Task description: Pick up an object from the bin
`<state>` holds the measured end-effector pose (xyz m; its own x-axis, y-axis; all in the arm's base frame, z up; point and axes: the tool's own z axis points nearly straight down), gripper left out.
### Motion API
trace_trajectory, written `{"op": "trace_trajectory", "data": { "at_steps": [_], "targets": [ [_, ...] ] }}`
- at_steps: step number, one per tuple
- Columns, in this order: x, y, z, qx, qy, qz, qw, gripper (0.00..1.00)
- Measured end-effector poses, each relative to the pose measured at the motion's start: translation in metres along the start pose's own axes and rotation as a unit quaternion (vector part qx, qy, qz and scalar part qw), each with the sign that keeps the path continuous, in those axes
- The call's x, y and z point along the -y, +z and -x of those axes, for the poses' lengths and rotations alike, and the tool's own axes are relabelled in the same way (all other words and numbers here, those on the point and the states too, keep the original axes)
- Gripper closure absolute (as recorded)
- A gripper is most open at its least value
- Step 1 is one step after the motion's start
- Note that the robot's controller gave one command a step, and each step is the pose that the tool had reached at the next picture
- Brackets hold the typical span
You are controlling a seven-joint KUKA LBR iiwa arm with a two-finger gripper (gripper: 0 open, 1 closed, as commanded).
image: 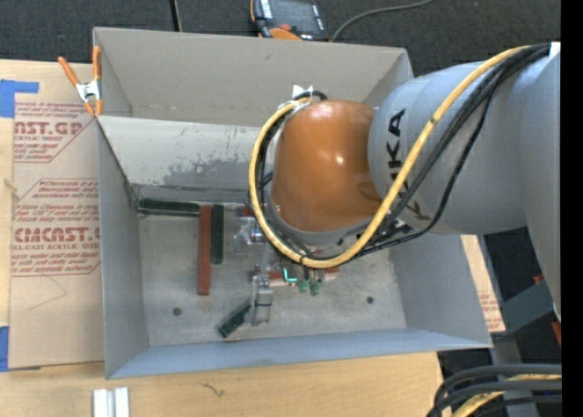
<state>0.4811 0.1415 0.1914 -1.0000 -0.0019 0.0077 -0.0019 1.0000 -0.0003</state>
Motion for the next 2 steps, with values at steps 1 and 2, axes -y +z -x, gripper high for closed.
{"op": "trace_trajectory", "data": {
  "at_steps": [1,2],
  "targets": [
    [0.0451,0.1212,0.0031,0.0122,-0.114,0.001,0.9934,0.00],
    [0.0445,0.1213,-0.0012,0.0043,-0.115,0.000,0.9933,1.00]
  ]
}}
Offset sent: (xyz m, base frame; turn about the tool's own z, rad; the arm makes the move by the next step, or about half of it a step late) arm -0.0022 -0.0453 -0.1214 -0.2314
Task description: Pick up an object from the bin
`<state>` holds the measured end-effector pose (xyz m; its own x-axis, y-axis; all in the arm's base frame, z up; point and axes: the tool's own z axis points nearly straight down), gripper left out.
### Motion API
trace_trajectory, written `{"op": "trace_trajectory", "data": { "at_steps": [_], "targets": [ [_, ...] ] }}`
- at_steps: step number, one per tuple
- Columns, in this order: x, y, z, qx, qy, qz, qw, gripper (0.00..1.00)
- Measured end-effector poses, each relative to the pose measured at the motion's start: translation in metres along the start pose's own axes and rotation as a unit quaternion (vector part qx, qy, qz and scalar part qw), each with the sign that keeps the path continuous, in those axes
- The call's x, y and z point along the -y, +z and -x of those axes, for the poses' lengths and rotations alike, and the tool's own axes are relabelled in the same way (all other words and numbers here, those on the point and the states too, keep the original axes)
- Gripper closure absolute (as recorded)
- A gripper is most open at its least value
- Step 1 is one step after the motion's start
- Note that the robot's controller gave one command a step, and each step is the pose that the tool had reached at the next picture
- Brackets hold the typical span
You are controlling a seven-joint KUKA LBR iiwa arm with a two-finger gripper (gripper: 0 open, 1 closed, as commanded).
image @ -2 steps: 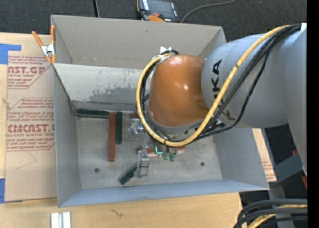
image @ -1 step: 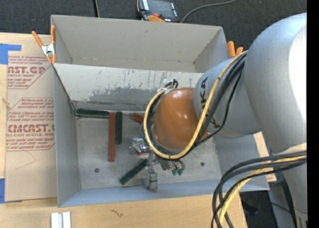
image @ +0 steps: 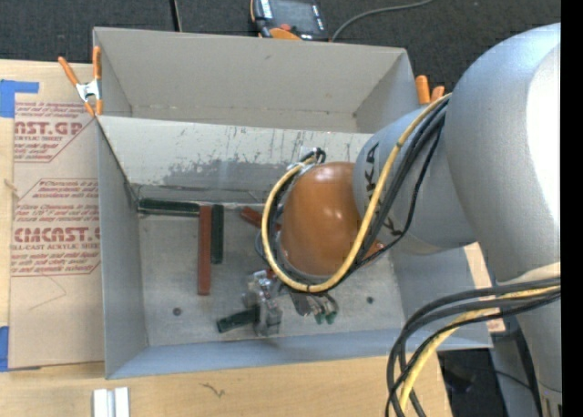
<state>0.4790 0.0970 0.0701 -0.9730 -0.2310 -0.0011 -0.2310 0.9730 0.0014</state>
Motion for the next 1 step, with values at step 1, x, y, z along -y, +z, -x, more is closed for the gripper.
{"op": "trace_trajectory", "data": {
  "at_steps": [1],
  "targets": [
    [0.0437,-0.1341,0.0053,0.0040,0.017,-0.001,0.9998,1.00]
  ]
}}
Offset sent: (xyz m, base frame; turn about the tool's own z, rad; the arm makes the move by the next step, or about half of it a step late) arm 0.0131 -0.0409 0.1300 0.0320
